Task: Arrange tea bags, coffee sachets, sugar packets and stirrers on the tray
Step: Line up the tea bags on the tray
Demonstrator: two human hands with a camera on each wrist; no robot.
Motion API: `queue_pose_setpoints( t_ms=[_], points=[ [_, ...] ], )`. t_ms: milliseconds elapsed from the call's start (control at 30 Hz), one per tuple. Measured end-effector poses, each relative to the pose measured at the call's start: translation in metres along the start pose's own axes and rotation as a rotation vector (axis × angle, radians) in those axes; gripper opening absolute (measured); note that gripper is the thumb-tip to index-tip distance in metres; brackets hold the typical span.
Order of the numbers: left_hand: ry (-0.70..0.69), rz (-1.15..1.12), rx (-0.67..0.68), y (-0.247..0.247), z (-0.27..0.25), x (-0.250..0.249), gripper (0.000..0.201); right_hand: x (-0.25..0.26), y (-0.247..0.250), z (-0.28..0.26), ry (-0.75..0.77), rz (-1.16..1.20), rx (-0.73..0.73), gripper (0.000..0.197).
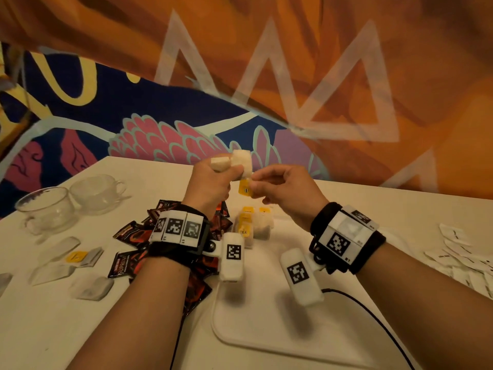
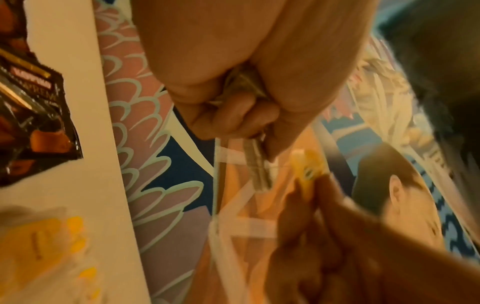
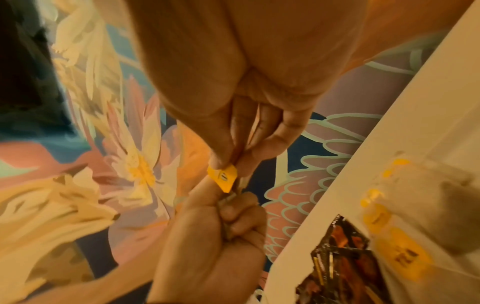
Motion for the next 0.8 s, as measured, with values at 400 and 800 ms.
queue_pose_setpoints(
  t_ms=[400,800],
  points=[
    [-0.075,-0.007,0.36,-0.037,-0.014,-0.004,0.021,0.002,0.035,0.01,0.03,-0.108,-0.262,0.002],
    [0.067,0.25,0.196,-0.025,-0.01,0.003,0.013,-0.027,0.026,0.002,-0.138,-0.022,-0.175,0.007]
  ],
)
Point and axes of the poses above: each hand's wrist, its own z-axis towards the middle knuckle, its own y-axis out of the back of the hand, x = y × z, the point moved 8 cm from there along z, towards the middle knuckle, and after that the axes turned 12 degrees about y, right-handed, at the moved point
